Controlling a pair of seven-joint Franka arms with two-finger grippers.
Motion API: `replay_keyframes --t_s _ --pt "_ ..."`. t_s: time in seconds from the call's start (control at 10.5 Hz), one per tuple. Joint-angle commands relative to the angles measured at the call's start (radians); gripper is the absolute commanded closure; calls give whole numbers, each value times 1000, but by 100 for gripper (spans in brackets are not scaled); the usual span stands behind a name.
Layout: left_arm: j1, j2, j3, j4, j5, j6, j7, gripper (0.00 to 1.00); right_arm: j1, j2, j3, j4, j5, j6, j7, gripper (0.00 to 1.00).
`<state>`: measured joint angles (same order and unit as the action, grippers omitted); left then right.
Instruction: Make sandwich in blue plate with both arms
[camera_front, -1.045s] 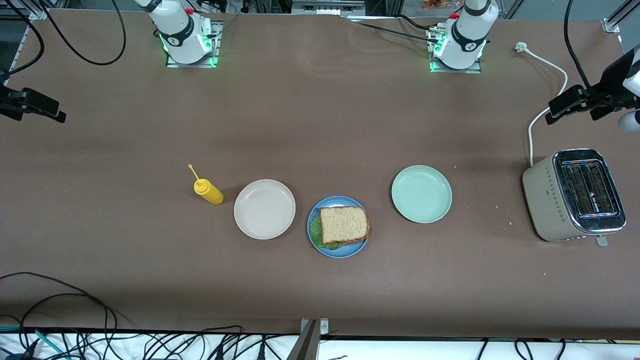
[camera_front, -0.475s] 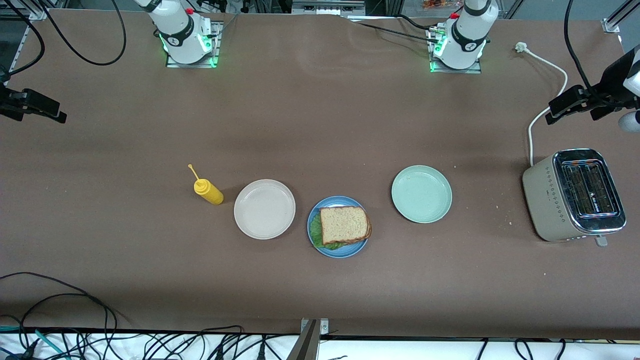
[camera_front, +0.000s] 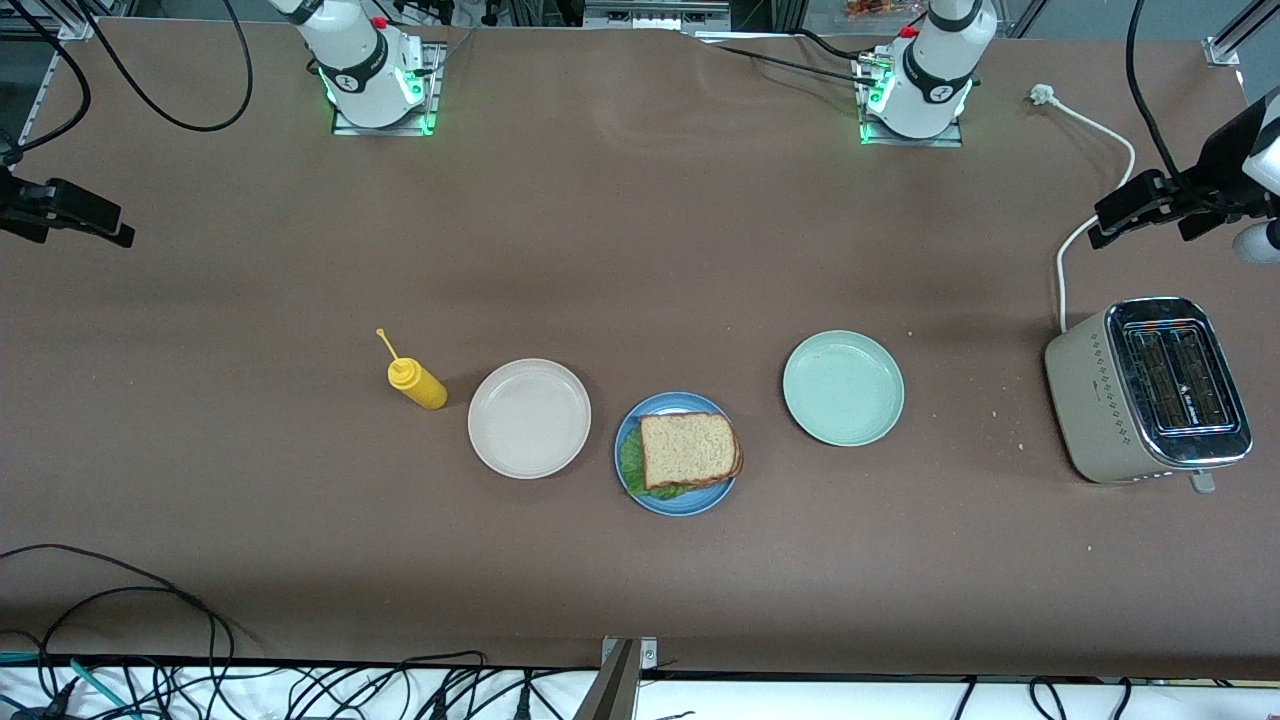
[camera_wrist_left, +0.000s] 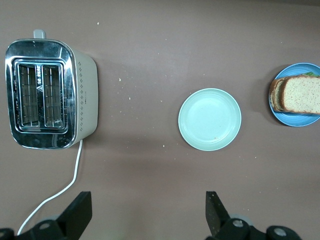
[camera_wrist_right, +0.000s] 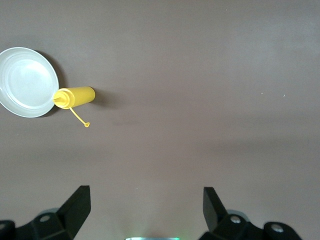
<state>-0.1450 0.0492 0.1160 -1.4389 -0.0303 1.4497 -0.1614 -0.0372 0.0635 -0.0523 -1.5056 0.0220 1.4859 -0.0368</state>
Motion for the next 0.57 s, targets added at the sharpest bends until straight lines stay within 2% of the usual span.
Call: replay_keyframes --t_s 0.0,0.48 --pt "-10 -2 -1 5 32 -5 -7 0 -3 5 3 15 12 -6 -3 0" --pt "-8 -2 -1 3 32 -5 -6 0 -1 7 5 13 13 -12 -3 0"
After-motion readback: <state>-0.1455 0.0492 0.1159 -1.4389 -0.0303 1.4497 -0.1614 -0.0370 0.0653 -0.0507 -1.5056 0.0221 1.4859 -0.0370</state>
